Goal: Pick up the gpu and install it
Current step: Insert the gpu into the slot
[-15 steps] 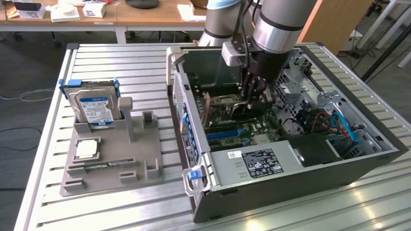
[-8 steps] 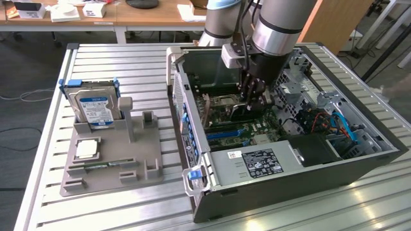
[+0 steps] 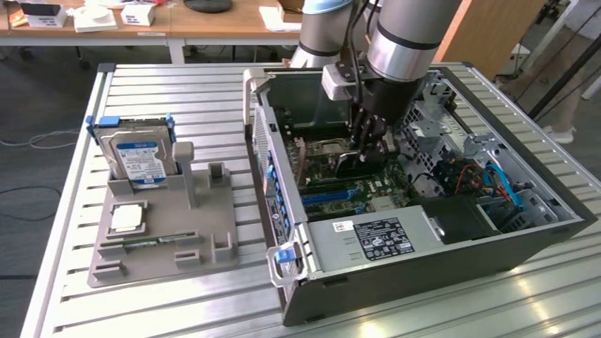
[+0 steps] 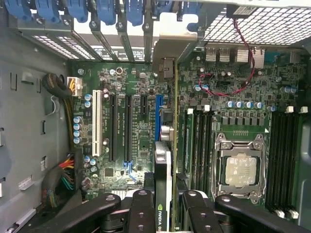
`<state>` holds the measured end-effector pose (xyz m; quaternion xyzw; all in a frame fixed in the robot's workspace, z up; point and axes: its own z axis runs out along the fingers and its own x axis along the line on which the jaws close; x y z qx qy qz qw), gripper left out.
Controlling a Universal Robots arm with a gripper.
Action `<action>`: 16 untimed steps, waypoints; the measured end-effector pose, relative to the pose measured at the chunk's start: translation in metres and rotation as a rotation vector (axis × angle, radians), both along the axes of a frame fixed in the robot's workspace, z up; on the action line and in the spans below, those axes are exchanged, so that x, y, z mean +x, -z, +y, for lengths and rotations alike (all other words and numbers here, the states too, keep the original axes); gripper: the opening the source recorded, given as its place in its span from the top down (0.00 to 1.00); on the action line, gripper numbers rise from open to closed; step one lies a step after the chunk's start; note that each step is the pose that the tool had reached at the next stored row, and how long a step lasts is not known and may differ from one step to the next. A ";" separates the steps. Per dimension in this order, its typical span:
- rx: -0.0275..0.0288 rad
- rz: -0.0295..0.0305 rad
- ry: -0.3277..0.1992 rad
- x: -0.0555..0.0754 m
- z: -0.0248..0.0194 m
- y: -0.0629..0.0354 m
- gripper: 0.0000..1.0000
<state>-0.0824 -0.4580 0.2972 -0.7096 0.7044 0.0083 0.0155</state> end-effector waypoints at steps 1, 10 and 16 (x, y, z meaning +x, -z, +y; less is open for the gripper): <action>0.0000 0.0000 0.000 0.000 -0.0005 0.0000 0.73; 0.0001 0.0000 0.000 0.000 -0.0056 0.0017 0.73; 0.0005 -0.0003 0.000 0.000 -0.0056 0.0032 0.73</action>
